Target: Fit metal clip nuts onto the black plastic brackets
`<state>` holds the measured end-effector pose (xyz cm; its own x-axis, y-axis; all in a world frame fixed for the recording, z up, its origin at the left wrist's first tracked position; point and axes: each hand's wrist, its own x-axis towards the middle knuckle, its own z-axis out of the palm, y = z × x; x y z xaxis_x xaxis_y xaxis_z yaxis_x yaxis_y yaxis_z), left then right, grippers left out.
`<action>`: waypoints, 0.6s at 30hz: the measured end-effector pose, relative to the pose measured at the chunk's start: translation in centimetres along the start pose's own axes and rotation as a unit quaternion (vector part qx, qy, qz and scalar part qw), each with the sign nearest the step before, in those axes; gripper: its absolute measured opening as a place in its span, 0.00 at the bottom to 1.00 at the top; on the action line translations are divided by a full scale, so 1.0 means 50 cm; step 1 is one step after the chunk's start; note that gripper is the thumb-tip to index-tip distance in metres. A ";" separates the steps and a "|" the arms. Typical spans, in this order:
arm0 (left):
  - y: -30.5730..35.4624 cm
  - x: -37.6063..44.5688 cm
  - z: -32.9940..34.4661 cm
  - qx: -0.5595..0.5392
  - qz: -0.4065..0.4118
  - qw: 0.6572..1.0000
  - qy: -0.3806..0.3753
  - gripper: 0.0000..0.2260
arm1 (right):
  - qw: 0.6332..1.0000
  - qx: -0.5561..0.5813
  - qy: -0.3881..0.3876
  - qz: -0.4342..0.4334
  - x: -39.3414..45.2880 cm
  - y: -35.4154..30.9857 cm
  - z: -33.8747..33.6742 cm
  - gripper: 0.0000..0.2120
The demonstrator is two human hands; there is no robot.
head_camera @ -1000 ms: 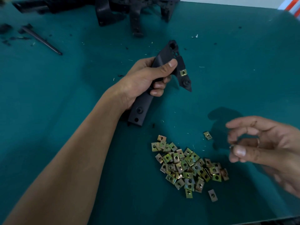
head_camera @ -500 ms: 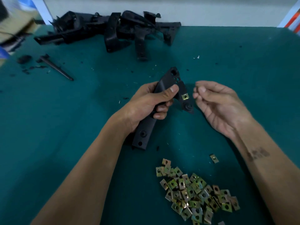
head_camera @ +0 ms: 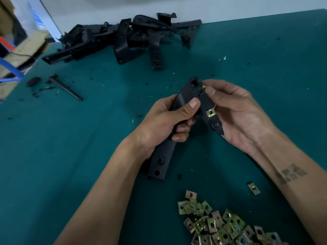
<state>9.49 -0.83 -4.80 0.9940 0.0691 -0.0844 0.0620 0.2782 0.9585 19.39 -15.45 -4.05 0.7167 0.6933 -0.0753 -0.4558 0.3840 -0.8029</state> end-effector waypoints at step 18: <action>-0.001 0.003 0.003 0.005 0.002 1.000 0.008 0.09 | 0.993 -0.032 0.090 -0.062 -0.011 0.002 0.015 0.05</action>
<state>9.67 -0.99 -4.79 0.9928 0.0851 -0.0839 0.0583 0.2678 0.9617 18.55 -15.33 -3.66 0.8509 0.5201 -0.0741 -0.3281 0.4160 -0.8481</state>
